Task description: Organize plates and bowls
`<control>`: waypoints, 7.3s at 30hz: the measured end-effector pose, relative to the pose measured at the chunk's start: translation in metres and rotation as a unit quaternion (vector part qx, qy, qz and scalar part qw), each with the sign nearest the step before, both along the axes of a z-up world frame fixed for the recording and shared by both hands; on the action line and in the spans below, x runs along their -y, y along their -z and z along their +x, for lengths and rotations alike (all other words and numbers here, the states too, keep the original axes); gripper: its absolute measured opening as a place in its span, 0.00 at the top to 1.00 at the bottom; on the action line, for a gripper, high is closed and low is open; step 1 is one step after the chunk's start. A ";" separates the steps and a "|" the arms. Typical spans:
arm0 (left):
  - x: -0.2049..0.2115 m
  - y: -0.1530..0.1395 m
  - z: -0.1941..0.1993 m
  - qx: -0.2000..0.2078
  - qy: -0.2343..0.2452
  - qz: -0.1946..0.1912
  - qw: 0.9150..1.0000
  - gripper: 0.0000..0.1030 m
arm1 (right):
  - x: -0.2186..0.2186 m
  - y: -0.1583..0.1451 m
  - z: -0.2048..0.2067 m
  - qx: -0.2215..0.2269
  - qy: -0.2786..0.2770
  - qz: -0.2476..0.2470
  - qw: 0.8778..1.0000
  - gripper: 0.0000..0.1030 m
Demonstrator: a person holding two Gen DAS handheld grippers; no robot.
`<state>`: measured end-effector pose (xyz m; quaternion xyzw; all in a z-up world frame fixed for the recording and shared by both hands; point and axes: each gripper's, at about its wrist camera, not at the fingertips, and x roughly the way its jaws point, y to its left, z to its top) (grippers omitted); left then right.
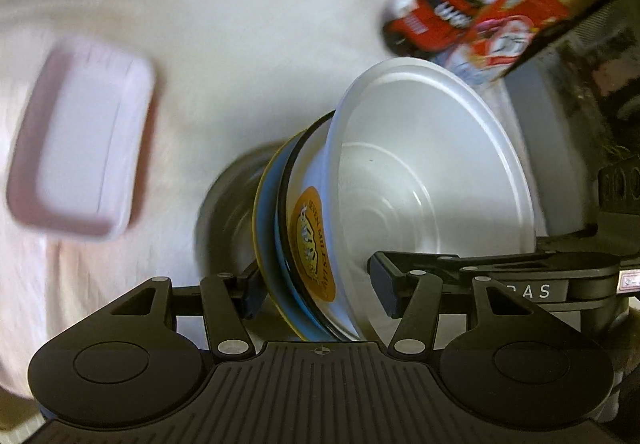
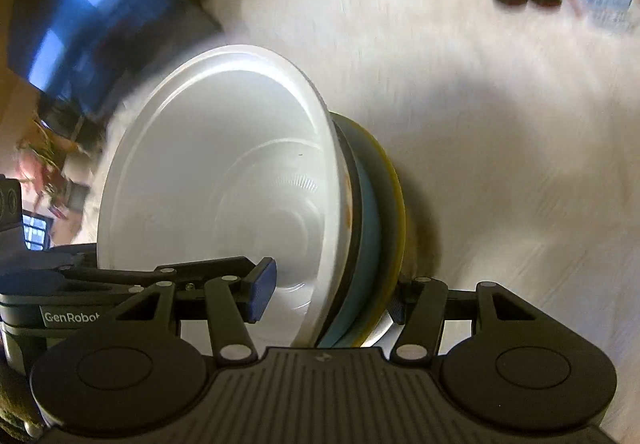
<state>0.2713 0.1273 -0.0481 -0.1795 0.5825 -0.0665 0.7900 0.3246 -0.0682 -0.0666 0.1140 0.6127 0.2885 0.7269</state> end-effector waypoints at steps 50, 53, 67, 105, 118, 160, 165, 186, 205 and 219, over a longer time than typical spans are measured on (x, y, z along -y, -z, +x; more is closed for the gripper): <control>-0.017 0.016 -0.012 0.017 0.011 0.075 0.997 0.71 | -0.024 0.005 -0.034 0.084 -0.003 -0.116 0.990 0.45; -0.020 0.007 -0.013 0.030 0.005 0.077 0.997 0.72 | -0.025 -0.005 -0.037 0.118 -0.007 -0.126 0.985 0.45; -0.046 -0.025 -0.025 0.074 0.010 0.009 0.997 0.75 | -0.016 -0.027 -0.035 0.197 -0.015 -0.173 0.965 0.44; -0.223 0.069 0.017 0.060 -0.110 0.031 0.992 0.79 | -0.274 0.053 0.048 -0.027 -0.045 -0.186 0.981 0.67; -0.193 -0.031 -0.009 0.146 -0.086 -0.065 0.983 0.79 | -0.217 -0.091 0.000 0.135 -0.075 -0.144 0.977 0.66; -0.015 -0.035 -0.036 0.084 0.010 0.023 0.996 0.82 | -0.018 -0.066 -0.073 0.202 -0.023 -0.072 0.976 0.63; -0.011 -0.033 -0.031 0.087 0.021 0.011 0.996 0.80 | -0.025 -0.058 -0.067 0.189 -0.009 -0.070 0.979 0.65; -0.025 -0.036 -0.010 0.109 0.016 -0.015 0.994 0.81 | -0.026 -0.063 -0.053 0.229 0.013 -0.079 0.970 0.65; -0.054 -0.032 -0.009 0.101 -0.021 0.009 0.995 0.81 | 0.008 -0.073 -0.042 0.206 0.055 -0.037 0.976 0.64; -0.057 -0.018 -0.001 0.072 -0.006 -0.005 0.997 0.82 | 0.036 -0.055 -0.024 0.140 0.096 -0.012 0.985 0.64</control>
